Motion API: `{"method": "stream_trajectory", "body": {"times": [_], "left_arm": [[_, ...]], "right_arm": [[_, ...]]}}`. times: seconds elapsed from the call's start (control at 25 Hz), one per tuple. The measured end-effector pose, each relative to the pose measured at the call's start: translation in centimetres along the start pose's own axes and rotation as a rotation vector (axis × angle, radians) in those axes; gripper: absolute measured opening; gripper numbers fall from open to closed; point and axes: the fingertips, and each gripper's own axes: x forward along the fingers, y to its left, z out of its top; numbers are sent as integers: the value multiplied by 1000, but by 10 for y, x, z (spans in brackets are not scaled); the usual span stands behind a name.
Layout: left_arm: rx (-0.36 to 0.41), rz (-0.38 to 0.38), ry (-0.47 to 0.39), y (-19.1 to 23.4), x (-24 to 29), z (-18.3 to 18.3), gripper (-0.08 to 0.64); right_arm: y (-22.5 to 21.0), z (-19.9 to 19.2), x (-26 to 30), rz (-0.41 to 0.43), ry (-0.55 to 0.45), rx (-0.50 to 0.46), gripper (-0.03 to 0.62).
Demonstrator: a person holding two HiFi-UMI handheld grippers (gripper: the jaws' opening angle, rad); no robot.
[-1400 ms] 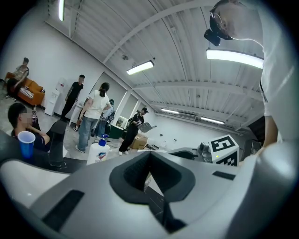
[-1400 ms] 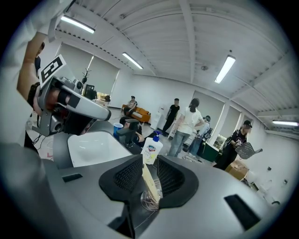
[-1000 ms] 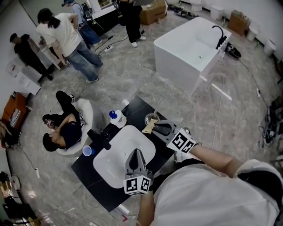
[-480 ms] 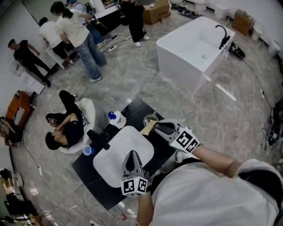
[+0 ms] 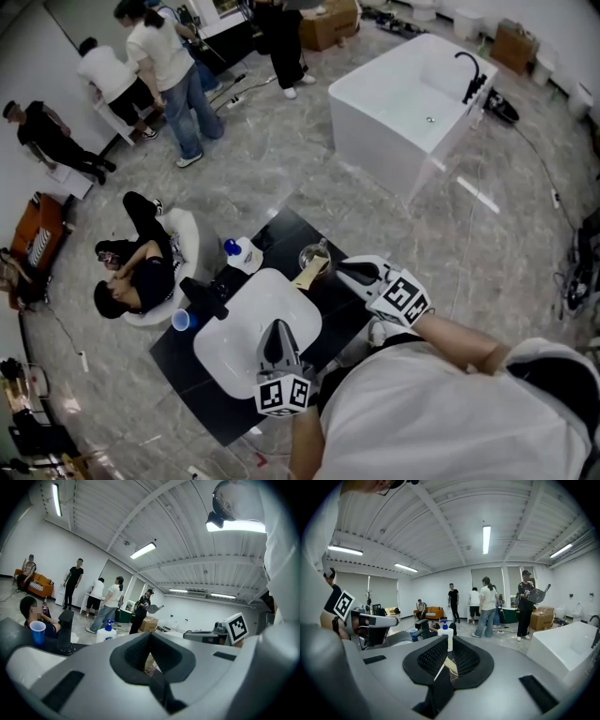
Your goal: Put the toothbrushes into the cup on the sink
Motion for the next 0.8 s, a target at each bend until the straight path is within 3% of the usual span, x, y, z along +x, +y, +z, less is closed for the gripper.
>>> {"method": "stream_trajectory", "body": {"times": [0.2, 0.36, 0.8], "left_arm": [[-1, 11, 5, 2, 1, 1, 3], [-1, 16, 10, 4, -1, 2, 3], [-1, 2, 25, 13, -3, -1, 3]], "right_arm": [[3, 5, 0, 23, -18, 6, 49], [6, 5, -1, 22, 37, 15, 46], [18, 2, 10, 30, 7, -52, 43]]}}
